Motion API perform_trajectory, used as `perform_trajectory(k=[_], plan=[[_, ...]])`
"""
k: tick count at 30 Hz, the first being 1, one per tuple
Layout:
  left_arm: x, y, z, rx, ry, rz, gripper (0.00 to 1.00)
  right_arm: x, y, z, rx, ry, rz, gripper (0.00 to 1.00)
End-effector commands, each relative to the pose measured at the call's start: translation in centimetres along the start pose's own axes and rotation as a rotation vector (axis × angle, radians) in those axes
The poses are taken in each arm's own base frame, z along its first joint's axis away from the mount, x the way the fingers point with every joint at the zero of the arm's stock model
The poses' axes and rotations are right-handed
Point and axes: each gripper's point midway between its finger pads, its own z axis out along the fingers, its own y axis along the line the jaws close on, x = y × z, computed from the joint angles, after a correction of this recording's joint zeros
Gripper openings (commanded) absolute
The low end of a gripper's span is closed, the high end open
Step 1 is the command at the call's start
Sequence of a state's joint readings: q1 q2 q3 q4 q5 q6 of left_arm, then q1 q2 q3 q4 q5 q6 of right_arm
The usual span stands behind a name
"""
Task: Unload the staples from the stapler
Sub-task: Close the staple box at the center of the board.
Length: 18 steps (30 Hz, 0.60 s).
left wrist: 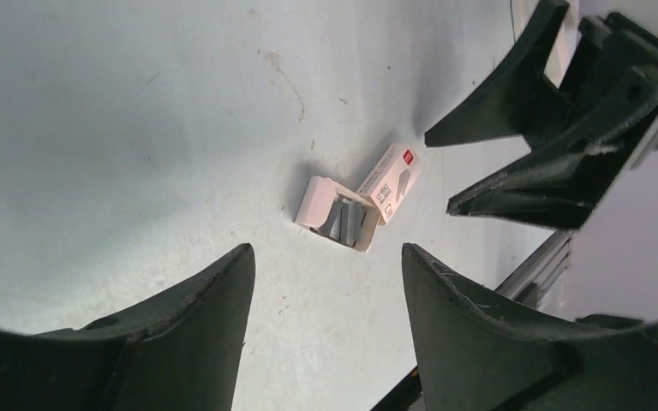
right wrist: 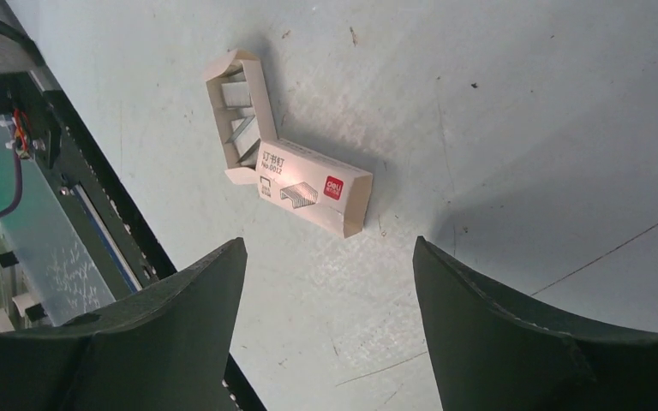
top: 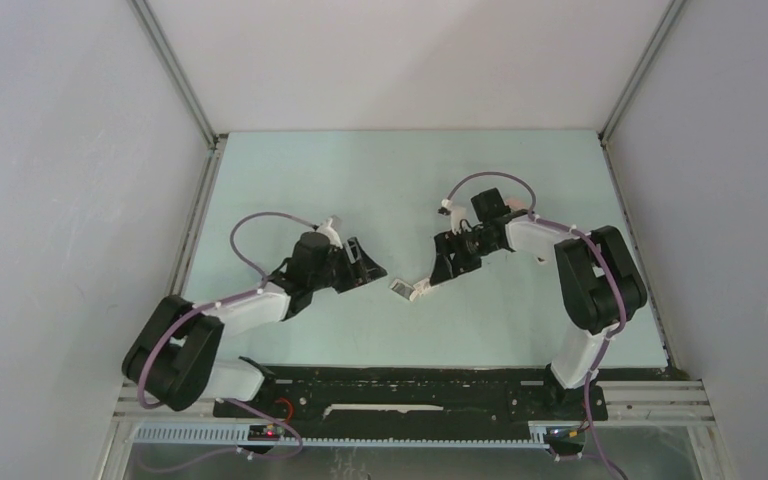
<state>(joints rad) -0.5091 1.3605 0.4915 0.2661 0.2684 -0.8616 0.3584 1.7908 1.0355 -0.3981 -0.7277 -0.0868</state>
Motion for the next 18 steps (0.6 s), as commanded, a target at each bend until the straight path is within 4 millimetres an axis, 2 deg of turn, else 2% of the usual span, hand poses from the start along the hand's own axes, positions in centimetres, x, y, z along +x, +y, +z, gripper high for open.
perform_trajectory(k=[1, 4, 8, 9, 10, 12, 14, 15, 17, 18], plan=[[-1.1, -1.8, -1.8, 0.064, -0.013, 0.261, 0.69, -1.2, 1.2, -1.7, -0.032, -0.031, -0.107, 0.81], [-2.8, -4.4, -3.2, 0.118, -0.092, 0.475, 0.69, -2.0, 1.7, -3.4, -0.051, -0.073, -0.168, 0.81], [-4.3, -9.5, -6.2, 0.283, -0.3, 0.875, 0.7, -3.1, 3.5, -6.6, -0.109, -0.144, -0.279, 0.81], [-4.2, -10.5, -6.9, 0.336, -0.342, 0.985, 0.72, -3.4, 4.1, -7.4, -0.121, -0.167, -0.314, 0.81], [-4.3, -11.2, -7.7, 0.37, -0.385, 1.086, 0.78, -3.6, 4.8, -8.3, -0.138, -0.191, -0.355, 0.81], [-4.5, -11.6, -8.5, 0.385, -0.431, 1.235, 0.86, -3.8, 6.1, -9.8, -0.167, -0.231, -0.439, 0.81], [-4.3, -11.5, -8.6, 0.387, -0.408, 1.366, 0.89, -3.8, 7.4, -11.0, -0.2, -0.266, -0.546, 0.83], [-4.0, -11.2, -8.3, 0.381, -0.361, 1.422, 0.89, -3.6, 8.3, -11.6, -0.224, -0.285, -0.612, 0.86], [-2.9, -10.6, -7.6, 0.401, -0.255, 1.481, 0.9, -2.9, 9.1, -11.9, -0.269, -0.302, -0.769, 0.99], [-2.2, -10.2, -7.2, 0.421, -0.202, 1.497, 0.9, -2.4, 9.2, -11.8, -0.285, -0.299, -0.818, 1.0]])
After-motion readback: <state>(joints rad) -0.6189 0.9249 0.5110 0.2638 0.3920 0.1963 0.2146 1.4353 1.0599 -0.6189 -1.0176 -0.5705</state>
